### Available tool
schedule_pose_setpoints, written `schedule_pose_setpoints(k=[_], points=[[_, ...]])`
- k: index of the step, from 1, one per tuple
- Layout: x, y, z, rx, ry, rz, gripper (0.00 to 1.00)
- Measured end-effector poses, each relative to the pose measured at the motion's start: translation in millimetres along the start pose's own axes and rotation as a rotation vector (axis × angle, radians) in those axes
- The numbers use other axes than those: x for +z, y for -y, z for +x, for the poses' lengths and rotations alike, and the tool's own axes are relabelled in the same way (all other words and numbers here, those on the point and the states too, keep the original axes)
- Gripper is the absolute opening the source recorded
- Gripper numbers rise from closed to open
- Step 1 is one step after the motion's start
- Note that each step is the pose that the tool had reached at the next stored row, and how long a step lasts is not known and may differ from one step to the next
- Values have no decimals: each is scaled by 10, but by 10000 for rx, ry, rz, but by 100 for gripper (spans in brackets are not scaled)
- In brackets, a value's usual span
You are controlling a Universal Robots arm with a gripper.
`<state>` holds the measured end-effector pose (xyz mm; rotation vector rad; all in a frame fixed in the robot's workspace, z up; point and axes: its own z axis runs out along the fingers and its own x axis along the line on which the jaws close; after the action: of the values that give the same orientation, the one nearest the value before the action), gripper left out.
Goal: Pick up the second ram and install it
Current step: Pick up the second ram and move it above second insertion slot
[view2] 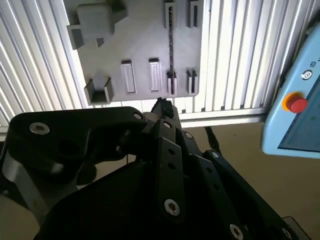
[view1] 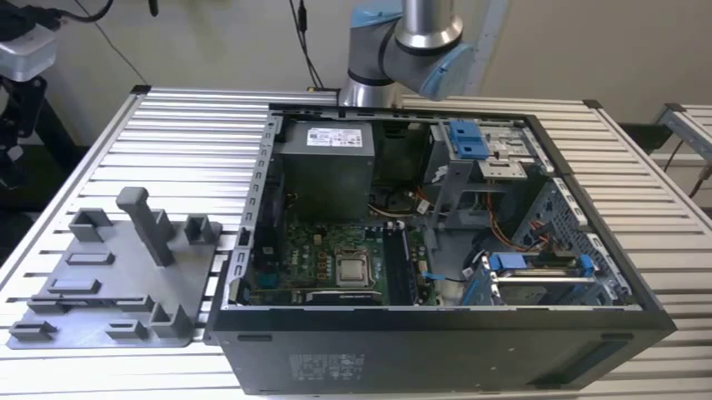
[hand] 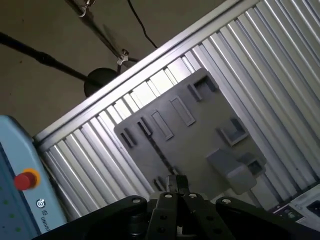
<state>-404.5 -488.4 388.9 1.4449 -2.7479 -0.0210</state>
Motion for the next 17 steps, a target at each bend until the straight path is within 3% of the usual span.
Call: schedule_pose_setpoints(k=[3,10,17], points=[[3,-7,-7,-252,15,52,11],[37,-27,-16,-635,188,357,11],[65,-58,-7,-642,206,387,11]])
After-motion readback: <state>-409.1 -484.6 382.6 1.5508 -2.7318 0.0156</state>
